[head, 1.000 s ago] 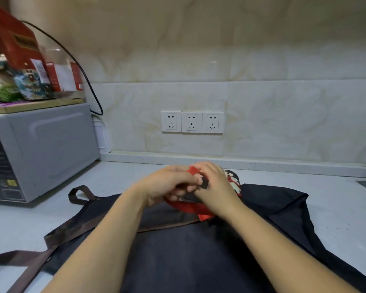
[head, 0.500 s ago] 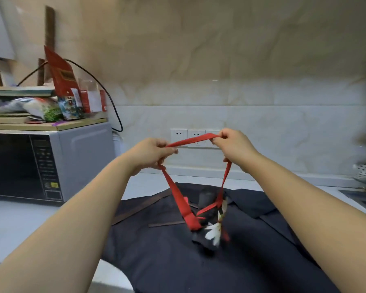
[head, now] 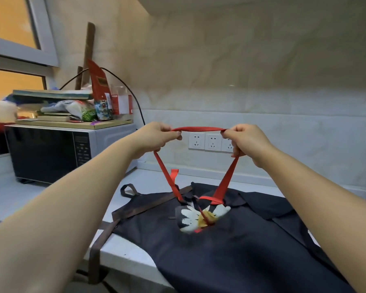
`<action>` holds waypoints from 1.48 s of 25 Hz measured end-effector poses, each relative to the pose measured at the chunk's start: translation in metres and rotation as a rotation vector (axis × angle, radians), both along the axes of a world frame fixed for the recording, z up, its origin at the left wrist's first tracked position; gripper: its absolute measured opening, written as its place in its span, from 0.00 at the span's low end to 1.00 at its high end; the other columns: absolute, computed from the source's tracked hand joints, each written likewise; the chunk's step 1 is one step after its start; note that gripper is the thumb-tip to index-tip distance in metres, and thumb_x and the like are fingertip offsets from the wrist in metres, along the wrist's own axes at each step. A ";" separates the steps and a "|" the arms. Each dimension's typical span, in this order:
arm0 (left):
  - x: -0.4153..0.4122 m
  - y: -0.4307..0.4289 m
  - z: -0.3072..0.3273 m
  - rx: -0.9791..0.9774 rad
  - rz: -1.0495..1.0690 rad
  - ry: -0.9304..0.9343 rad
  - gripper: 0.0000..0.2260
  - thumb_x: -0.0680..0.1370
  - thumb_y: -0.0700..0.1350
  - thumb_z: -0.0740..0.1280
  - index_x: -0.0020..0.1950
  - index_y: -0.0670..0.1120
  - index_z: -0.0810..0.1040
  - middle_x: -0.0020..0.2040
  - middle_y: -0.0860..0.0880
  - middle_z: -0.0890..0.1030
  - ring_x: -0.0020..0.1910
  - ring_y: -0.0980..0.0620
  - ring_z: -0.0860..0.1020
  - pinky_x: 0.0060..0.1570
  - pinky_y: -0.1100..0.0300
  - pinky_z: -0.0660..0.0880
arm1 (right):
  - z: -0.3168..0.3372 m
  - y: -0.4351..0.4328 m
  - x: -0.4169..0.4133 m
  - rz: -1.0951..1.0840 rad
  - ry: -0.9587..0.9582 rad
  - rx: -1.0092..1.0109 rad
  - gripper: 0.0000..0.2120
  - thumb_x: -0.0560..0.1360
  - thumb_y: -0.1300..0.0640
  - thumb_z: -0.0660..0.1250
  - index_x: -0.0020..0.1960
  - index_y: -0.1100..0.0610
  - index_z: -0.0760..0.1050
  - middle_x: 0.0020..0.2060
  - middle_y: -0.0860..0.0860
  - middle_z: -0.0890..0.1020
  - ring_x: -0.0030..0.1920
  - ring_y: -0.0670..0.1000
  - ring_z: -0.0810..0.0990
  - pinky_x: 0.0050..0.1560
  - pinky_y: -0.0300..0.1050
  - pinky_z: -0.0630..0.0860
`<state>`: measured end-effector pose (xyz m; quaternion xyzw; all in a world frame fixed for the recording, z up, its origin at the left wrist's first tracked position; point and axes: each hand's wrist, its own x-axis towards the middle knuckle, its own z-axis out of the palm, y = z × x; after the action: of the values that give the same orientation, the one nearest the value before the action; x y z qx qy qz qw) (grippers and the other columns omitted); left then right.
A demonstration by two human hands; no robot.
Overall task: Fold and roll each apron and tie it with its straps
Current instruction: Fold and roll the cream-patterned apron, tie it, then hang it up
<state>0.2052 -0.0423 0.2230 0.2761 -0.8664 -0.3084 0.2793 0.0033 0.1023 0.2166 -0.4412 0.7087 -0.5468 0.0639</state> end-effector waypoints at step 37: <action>0.071 -0.318 0.015 0.397 0.075 0.122 0.10 0.81 0.53 0.63 0.50 0.52 0.83 0.33 0.53 0.73 0.34 0.52 0.69 0.36 0.58 0.68 | 0.028 -0.372 0.113 0.361 -0.167 0.113 0.03 0.77 0.59 0.66 0.47 0.55 0.78 0.29 0.56 0.74 0.22 0.46 0.68 0.22 0.38 0.64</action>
<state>0.2758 -0.3603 0.2379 0.3385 -0.7594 -0.4784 0.2825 0.1160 -0.2698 0.2444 -0.5098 0.6399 -0.5207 0.2437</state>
